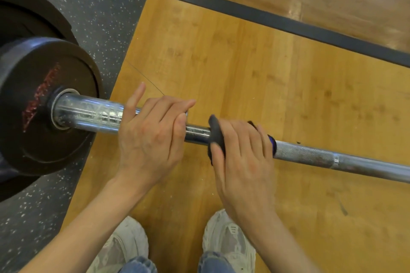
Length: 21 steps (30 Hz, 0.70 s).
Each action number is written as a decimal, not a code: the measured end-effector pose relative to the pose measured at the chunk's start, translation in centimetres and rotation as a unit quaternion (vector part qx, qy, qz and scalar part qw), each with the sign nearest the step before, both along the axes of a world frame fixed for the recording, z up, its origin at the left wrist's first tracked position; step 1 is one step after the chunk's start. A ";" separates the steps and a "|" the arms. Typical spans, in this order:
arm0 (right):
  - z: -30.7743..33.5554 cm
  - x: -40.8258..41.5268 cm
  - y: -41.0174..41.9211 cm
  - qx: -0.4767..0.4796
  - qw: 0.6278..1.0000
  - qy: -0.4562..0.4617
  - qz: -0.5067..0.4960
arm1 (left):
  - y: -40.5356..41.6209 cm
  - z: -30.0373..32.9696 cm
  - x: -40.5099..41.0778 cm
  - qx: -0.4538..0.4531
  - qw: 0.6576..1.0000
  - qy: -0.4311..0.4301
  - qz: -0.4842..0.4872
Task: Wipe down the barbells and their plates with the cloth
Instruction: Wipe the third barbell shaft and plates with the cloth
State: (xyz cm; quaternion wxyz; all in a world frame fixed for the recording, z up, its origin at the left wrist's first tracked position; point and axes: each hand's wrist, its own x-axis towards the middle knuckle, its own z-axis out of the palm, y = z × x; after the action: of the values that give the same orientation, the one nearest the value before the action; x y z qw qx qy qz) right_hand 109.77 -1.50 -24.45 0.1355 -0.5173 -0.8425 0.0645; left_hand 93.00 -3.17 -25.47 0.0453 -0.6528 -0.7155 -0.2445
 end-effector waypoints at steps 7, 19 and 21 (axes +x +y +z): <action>2.6 -3.6 6.6 -0.230 0.965 -0.127 0.012 | 0.4 0.0 0.0 -0.005 1.000 -0.001 0.000; 2.5 -3.4 7.4 -0.218 0.946 -0.175 0.163 | -3.3 1.6 -1.6 0.007 0.985 -0.137 0.108; 2.4 -3.3 6.7 -0.171 0.966 -0.147 0.130 | -4.1 2.0 -2.0 0.002 0.982 -0.136 0.134</action>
State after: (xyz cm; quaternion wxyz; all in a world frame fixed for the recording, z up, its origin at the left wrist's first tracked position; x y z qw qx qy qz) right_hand 106.52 5.19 -22.08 -0.0896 -0.4222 -0.8899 0.1478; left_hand 90.99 -7.28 -23.46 -0.0192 -0.5113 -0.7958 -0.3240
